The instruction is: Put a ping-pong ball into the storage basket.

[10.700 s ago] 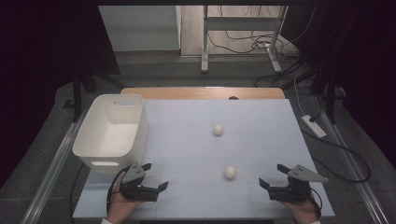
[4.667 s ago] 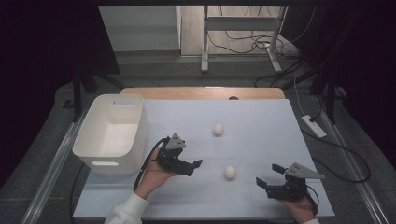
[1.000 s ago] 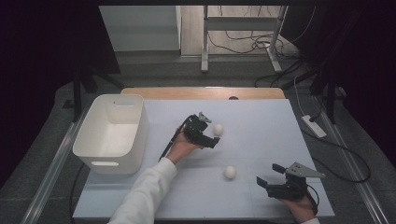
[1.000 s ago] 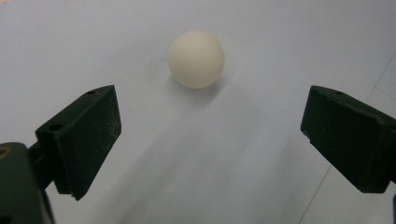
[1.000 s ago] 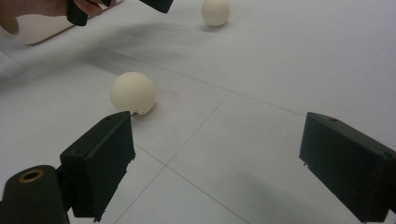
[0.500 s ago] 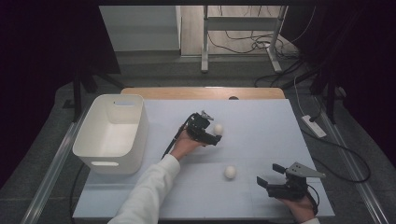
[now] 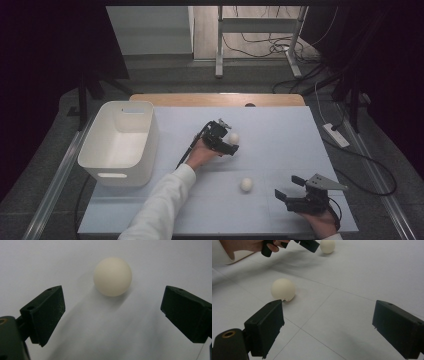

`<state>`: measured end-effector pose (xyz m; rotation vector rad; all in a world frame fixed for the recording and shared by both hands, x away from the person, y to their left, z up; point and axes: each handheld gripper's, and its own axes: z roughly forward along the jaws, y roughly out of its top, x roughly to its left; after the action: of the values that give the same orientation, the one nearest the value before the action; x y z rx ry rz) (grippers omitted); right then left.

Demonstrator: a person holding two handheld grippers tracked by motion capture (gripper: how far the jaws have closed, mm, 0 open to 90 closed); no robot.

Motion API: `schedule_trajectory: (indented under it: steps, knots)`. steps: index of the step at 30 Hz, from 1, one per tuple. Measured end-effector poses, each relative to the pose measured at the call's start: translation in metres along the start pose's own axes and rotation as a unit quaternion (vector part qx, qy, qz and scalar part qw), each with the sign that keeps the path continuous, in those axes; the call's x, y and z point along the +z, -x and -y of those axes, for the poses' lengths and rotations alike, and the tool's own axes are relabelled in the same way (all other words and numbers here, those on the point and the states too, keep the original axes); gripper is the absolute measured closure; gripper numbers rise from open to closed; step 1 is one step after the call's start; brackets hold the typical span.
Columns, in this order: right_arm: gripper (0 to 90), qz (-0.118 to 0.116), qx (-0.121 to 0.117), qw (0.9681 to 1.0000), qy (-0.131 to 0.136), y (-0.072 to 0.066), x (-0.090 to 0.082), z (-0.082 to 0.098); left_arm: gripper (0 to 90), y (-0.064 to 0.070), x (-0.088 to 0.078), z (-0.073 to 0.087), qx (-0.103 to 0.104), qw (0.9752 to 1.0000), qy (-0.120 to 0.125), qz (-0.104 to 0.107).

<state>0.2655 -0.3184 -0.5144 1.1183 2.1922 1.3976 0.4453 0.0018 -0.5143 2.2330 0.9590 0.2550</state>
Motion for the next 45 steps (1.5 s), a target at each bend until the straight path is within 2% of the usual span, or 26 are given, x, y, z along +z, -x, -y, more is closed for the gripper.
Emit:
schedule_trajectory:
  steps: [22,23,29,45]
  knots:
    - [10.4,0.001,0.001,1.0,-0.002,0.0,-0.001,0.001,8.4,0.0,0.02,-0.013,0.003,0.9999,-0.012,0.0]
    - [10.4,0.0,0.002,1.0,-0.002,0.0,-0.001,0.001,9.4,-0.001,0.021,-0.014,0.005,0.9999,-0.015,-0.005]
    - [10.4,0.0,0.003,1.0,0.0,0.001,-0.001,0.001,17.5,-0.002,0.024,-0.015,0.001,0.9997,-0.023,-0.005]
    - [10.4,0.0,0.002,1.0,-0.004,0.001,-0.001,0.001,36.7,-0.003,0.02,-0.017,-0.003,0.9999,-0.011,0.011]
